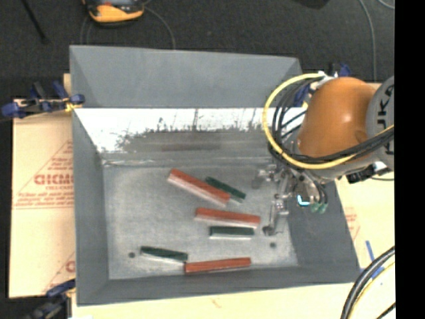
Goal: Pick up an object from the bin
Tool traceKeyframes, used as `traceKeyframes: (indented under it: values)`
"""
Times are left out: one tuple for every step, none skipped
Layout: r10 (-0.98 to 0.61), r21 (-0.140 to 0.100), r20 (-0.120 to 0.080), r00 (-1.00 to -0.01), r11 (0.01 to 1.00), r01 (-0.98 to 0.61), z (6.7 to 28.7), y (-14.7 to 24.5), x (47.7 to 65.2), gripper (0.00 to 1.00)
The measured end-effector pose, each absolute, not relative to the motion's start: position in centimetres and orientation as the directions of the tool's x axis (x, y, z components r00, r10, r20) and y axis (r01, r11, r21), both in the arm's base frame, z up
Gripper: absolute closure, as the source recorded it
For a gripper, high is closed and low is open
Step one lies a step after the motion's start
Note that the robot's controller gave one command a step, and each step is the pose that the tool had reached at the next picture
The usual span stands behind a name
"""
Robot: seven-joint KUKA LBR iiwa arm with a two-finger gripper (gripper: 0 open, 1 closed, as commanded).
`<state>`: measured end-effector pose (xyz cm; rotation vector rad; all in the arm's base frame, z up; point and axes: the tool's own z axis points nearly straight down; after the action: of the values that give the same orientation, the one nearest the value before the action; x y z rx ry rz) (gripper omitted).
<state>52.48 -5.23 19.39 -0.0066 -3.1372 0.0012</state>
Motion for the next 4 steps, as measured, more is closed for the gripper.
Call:
traceKeyframes:
  values:
    - [0.003, -0.002, -0.004, -1.000, 1.000, 0.003, 19.8, -5.2, 52.6, 0.00]
    - [-0.080, -0.003, -0.010, -0.997, 0.997, -0.080, 16.5, -5.5, 53.5, 0.00]
    - [0.018, -0.001, -0.004, -1.000, 1.000, 0.018, 7.0, -5.7, 51.6, 1.00]
    - [0.018, -0.001, -0.004, -1.000, 1.000, 0.018, 7.0, -5.7, 51.6, 1.00]
